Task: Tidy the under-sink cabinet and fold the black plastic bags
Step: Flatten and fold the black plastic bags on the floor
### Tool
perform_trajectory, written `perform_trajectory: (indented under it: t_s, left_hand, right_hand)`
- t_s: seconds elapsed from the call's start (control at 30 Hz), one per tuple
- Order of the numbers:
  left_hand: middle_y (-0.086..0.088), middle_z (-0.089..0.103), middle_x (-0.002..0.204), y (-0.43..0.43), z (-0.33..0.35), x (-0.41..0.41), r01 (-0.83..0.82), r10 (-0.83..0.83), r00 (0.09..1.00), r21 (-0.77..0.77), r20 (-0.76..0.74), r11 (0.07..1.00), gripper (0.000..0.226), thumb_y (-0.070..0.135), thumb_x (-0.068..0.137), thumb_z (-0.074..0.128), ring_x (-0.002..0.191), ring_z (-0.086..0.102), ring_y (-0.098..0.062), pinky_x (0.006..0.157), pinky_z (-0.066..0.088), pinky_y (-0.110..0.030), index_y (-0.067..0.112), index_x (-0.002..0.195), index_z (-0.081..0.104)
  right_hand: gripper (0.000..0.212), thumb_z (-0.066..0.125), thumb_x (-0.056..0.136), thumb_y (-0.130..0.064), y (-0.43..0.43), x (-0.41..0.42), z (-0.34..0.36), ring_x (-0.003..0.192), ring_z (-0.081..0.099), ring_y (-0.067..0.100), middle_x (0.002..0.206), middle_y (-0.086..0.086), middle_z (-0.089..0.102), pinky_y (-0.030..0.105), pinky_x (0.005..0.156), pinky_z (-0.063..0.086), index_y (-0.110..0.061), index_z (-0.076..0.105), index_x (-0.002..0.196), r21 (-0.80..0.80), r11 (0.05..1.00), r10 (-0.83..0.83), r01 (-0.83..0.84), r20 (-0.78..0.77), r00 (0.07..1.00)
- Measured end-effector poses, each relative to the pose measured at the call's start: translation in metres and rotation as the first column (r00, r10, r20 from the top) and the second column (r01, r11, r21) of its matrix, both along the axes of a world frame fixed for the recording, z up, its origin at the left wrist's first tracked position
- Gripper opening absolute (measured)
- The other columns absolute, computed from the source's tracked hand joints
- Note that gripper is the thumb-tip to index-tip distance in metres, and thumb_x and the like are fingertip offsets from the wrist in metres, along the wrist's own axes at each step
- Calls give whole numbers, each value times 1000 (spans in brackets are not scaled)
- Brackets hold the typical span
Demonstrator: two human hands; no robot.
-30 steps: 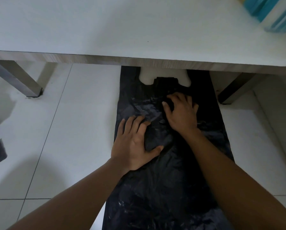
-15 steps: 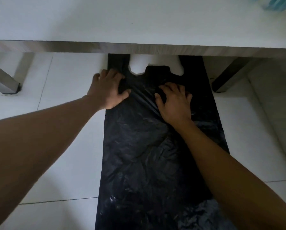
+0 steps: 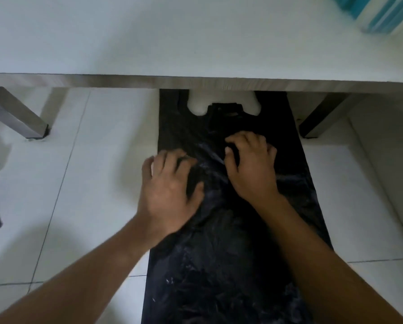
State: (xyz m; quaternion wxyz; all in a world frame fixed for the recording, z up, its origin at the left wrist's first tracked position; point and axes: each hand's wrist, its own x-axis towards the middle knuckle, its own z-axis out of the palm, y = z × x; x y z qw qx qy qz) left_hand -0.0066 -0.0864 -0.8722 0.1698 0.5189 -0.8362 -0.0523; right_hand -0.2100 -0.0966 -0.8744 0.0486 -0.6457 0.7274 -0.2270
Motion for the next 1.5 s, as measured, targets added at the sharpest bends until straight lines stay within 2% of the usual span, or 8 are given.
perform_trajectory:
  t_s: [0.3,0.57,0.7,0.8,0.93,1.17,1.37,1.5]
  left_hand:
    - [-2,53,135,75,-38,13,11,-17,998,109,53,994,51,57,92,51,129,47,-27,107,35,-45,21,128,60]
    - [0,52,136,73,-33,10,0,-6,999,131,40,991,55,62,90,47,128,47,-25,106,35,-45,23,128,57]
    - [0,53,132,63,-24,7,-20,15,999,179,33,984,62,66,87,43,122,50,-24,102,41,-46,23,131,56]
    - [-2,51,130,60,-16,7,10,-35,993,205,117,979,68,69,85,38,123,48,-28,100,39,-48,23,132,58]
    - [2,41,144,53,1,23,12,-56,985,265,163,964,71,73,88,29,136,36,-23,114,26,-50,30,142,45]
    - [-1,47,147,14,29,154,-439,423,898,184,118,880,60,60,91,56,135,41,-26,109,31,-49,26,141,50]
    - [-13,38,147,8,35,285,-813,810,579,134,90,567,63,48,89,65,135,33,-37,111,29,-54,18,141,45]
    - [-15,47,137,3,26,328,-783,872,474,394,-122,481,68,32,88,73,124,48,-37,103,44,-51,12,144,39]
  right_hand:
    - [38,36,100,-42,117,17,-39,131,43,20,143,-5,47,51,109,30,-29,54,131,200,979,74,-45,-141,987]
    - [46,28,100,-44,125,-115,-20,136,32,27,148,2,44,60,110,23,-25,51,134,232,890,-370,392,-136,919]
    - [27,47,99,-33,93,-61,1,126,41,24,137,-2,52,49,103,29,-26,61,122,130,977,-149,168,-143,978]
    - [30,42,100,-35,78,-20,-1,126,42,20,137,-5,49,47,102,31,-29,57,126,243,970,38,1,-156,987]
    - [30,37,102,-32,72,-12,8,124,39,21,135,-4,47,51,103,30,-27,54,126,353,935,9,47,-156,988]
    - [25,44,100,-30,16,99,39,113,48,22,125,-1,55,44,96,38,-24,61,117,168,960,228,-223,-14,974]
    - [32,43,101,-29,-18,242,32,123,45,21,135,-3,48,41,97,44,-22,53,131,193,744,612,-640,190,768]
    - [36,42,103,-28,-19,312,22,127,45,19,144,-4,40,37,95,45,-23,46,138,271,563,709,-780,327,625]
